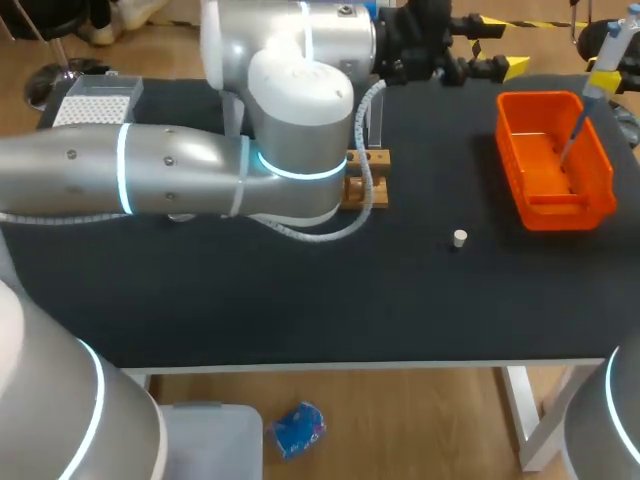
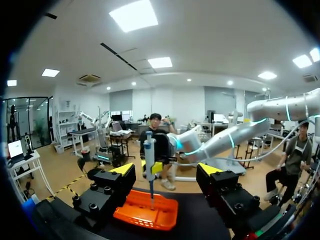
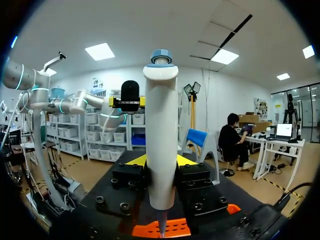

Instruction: Invert the test tube, pick up the pipette, mount the tip to pipette, aspirate from beaker and dispense into the tube, eject the tip, return the pipette, and cap with the stopper.

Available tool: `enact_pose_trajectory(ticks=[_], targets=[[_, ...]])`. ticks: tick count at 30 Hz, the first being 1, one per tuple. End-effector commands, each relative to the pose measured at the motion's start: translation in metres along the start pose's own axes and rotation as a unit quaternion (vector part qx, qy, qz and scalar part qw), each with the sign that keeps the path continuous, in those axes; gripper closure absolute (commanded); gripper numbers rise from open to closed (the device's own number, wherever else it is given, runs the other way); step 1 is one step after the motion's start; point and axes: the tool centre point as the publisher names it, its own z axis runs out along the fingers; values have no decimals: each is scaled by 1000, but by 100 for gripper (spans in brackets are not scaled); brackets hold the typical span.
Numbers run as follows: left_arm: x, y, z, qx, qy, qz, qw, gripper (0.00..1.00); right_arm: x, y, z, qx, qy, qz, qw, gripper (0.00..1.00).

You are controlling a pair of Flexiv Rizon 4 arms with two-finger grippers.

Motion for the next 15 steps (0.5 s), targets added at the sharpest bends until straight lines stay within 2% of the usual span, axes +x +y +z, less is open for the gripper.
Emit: enact_pose_trajectory(ticks=[1,7,15], targets=[[0,3,31,41,-20,3,999,100,-2,0,-2,0,3,0,1000,100],[-6,-3,54,37,-21,10,999,100,-2,0,-2,0,3,0,1000,100],[-18,-18,98,29,-12,25,999,100,-2,0,-2,0,3,0,1000,100]])
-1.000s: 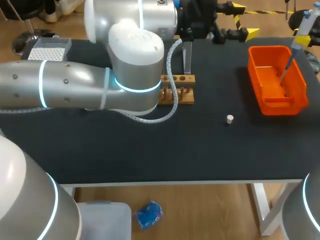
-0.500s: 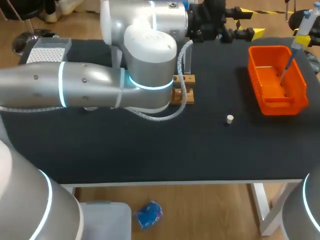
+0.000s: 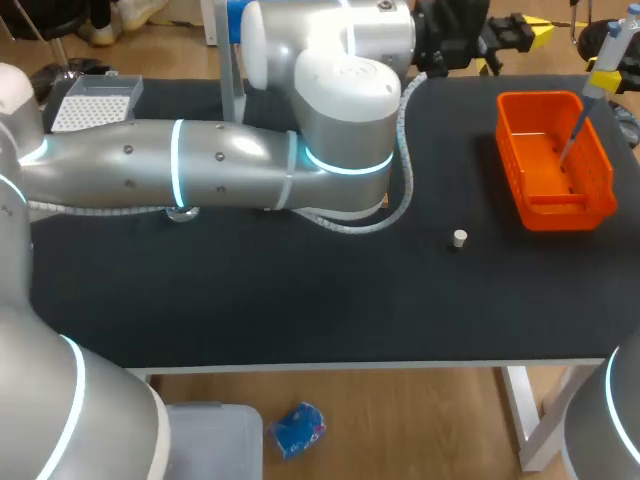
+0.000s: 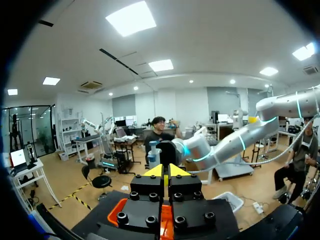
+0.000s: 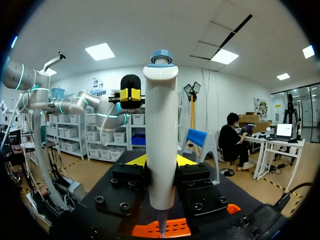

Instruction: Invert the test tube, pick up the pipette, mount the tip to pipette, aspirate from beaker and dispense into the tube, eject the tip, return the pipette, and cap with the stopper.

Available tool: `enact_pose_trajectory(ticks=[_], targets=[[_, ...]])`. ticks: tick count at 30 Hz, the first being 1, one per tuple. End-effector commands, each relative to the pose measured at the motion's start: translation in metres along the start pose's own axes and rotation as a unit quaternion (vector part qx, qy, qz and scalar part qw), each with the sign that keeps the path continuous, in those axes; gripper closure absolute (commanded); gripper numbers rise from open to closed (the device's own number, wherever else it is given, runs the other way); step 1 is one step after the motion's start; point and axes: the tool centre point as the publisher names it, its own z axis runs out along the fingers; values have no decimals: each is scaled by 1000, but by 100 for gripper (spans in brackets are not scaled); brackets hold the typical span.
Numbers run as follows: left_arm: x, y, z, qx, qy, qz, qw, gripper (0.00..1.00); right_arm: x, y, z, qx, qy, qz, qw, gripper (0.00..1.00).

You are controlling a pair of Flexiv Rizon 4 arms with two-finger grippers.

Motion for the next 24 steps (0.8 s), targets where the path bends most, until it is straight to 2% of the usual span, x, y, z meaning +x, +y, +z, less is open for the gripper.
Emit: enact_pose_trajectory(ticks=[1,3,22,24], targets=[[-7,-2,59,13,2,2,1000,100,-2,0,-2,0,3,0,1000,100],[-8,-5,70,21,7,-9,1000,100,-2,0,-2,0,3,0,1000,100],[-8,-5,70,21,7,-9,1000,100,-2,0,-2,0,3,0,1000,100],[-13,-4,75,27,4,-6,1000,100,-2,0,-2,0,3,0,1000,100]])
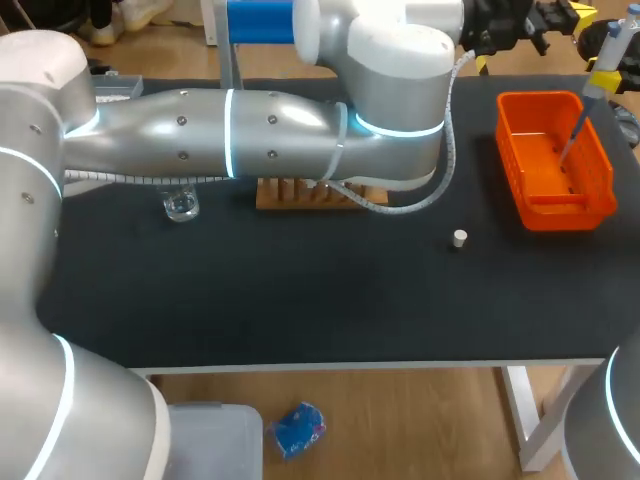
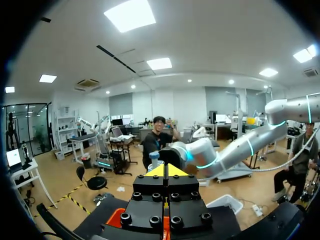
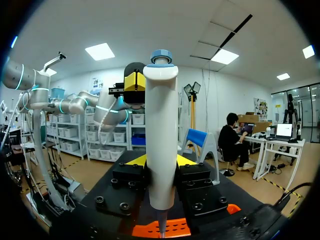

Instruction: Invert the test tube, pick up the pipette, mount the tip to pipette, aspirate from beaker and dispense into the tube, eject the tip, return the pipette, and cap with the stopper.

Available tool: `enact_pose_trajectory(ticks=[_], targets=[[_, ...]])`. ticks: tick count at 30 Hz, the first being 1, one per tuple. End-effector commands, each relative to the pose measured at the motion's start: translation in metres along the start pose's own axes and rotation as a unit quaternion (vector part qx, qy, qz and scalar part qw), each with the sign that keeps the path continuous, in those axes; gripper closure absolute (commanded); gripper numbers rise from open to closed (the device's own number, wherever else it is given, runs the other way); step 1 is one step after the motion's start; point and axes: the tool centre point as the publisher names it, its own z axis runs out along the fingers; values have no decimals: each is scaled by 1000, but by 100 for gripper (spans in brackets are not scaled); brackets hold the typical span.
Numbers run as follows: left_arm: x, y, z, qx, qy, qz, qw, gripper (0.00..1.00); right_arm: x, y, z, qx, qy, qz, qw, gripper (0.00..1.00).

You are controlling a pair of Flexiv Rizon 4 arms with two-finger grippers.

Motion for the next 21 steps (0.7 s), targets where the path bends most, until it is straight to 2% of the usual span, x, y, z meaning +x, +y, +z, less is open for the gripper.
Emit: enact_pose_trajectory(ticks=[1,9,21], targets=[[-5,5,17,37,-13,2,999,100,-2,0,-1,0,3,0,1000,100],[-14,3,32,58,-2,9,998,100,-2,0,-1,0,3,0,1000,100],[-10,6,56,74,17,5,997,100,-2,0,-1,0,3,0,1000,100]])
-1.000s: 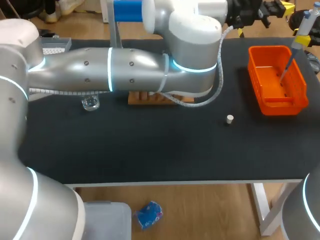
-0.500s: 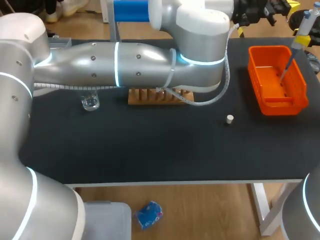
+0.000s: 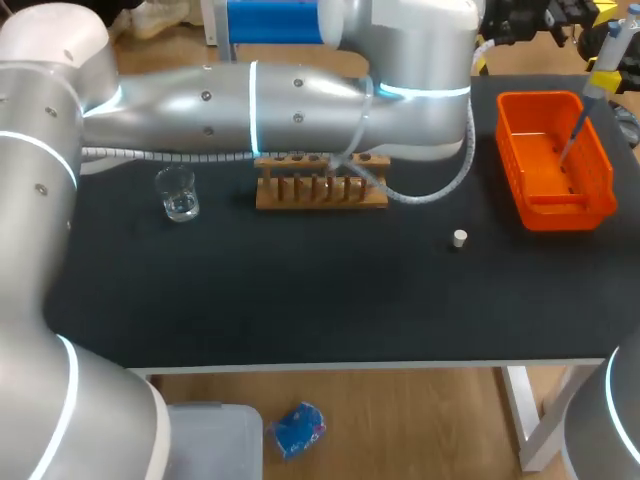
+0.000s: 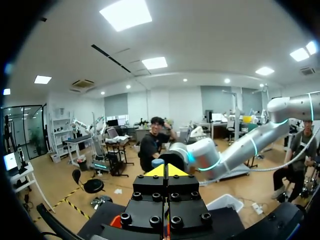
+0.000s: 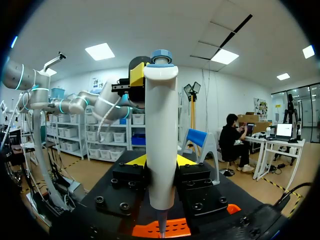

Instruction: Invert the test tube, pick up the pipette, mount the tip to pipette, aspirate from beaker and dispense into the tube, eject the tip, return the pipette, and cap with the stopper.

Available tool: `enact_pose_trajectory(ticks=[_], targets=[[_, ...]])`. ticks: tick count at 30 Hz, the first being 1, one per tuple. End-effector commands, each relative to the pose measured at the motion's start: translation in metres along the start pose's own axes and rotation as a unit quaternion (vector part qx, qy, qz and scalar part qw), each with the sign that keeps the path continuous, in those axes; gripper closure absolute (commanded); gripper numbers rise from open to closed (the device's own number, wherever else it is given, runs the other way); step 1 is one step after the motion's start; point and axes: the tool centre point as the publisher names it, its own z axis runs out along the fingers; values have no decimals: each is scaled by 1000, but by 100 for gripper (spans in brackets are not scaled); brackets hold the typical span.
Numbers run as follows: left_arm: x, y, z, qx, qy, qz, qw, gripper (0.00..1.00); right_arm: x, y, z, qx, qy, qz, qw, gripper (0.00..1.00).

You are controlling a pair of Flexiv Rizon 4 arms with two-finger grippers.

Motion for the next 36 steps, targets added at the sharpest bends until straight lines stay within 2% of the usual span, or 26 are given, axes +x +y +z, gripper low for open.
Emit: enact_pose_trajectory(ticks=[1,12,36], targets=[[1,7,21,76,-7,-1,997,100,-2,0,-1,0,3,0,1000,100],[1,8,31,73,3,-3,997,100,-2,0,-1,0,3,0,1000,100],[-6,22,28,71,-9,-19,997,100,-2,0,-1,0,3,0,1000,100]])
